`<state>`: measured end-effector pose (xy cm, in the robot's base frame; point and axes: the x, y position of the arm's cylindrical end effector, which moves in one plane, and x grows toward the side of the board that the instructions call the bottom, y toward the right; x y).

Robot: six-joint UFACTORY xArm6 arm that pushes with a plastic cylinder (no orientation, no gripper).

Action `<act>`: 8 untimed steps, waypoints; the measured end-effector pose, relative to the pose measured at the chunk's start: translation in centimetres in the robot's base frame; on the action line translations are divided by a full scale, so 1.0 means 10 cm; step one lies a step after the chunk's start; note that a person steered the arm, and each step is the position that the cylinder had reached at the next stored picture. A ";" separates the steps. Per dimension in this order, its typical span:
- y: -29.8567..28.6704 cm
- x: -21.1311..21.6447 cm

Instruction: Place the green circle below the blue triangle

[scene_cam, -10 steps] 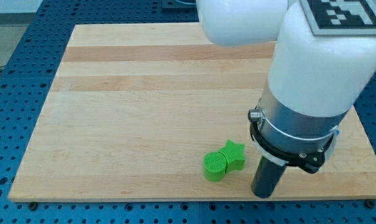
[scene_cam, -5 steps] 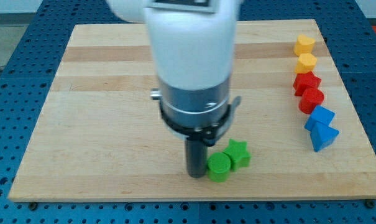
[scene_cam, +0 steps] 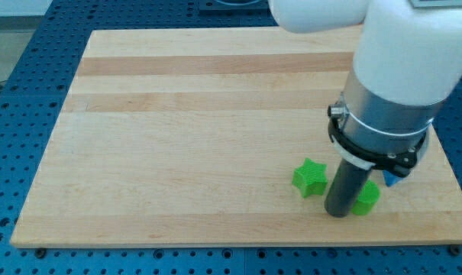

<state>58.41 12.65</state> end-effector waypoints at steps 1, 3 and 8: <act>0.00 0.00; -0.06 0.01; 0.43 -0.06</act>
<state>57.80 16.94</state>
